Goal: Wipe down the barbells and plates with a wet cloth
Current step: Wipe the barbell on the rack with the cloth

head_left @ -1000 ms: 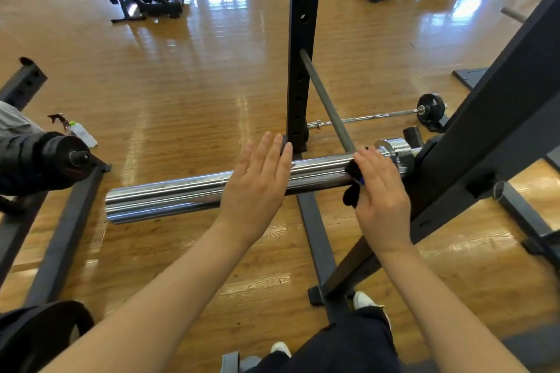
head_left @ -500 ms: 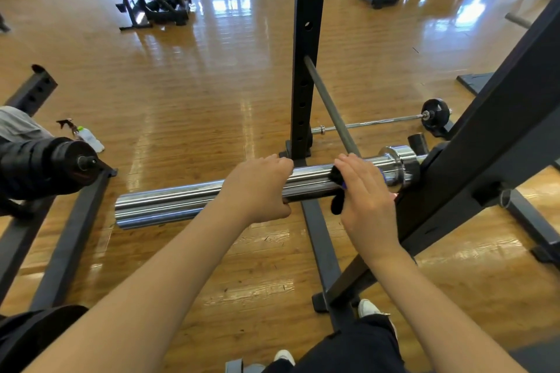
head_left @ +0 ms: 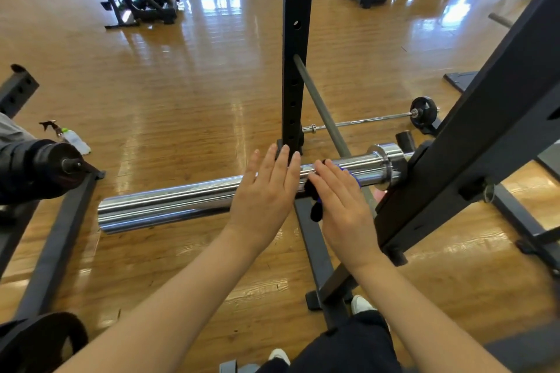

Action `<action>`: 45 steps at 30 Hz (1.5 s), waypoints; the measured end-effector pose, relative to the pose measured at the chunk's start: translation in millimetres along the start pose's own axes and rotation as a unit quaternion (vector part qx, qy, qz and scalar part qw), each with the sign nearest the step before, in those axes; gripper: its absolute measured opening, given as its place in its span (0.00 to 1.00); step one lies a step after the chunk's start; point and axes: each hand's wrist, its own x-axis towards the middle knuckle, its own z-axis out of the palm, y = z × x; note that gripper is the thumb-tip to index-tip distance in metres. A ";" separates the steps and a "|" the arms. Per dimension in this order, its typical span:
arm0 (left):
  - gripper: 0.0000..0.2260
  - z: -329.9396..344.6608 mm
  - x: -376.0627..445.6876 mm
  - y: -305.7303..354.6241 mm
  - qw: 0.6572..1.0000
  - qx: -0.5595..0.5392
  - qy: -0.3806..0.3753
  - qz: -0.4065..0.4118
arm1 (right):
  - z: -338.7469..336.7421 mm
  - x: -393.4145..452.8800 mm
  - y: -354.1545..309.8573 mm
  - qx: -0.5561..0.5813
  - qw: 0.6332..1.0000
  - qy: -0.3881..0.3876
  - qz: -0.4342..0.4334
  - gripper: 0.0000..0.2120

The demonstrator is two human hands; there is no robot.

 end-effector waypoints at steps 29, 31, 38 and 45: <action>0.24 -2.4 -5.9 -11.4 1.000 -0.009 -0.007 -0.008 | -18.9 4.7 21.2 -0.056 0.991 0.042 0.114 0.17; 0.19 2.0 -2.8 -11.1 1.000 -0.025 0.003 -0.012 | -17.8 9.4 12.4 -0.057 0.987 0.052 0.143 0.17; 0.20 1.7 -1.0 -12.5 0.998 -0.052 0.003 -0.019 | 13.6 18.5 -42.5 -0.001 0.996 -0.007 0.088 0.18; 0.19 1.3 -0.5 -14.1 0.999 -0.038 -0.003 -0.009 | -11.7 19.1 -10.9 -0.028 0.996 -0.014 0.084 0.18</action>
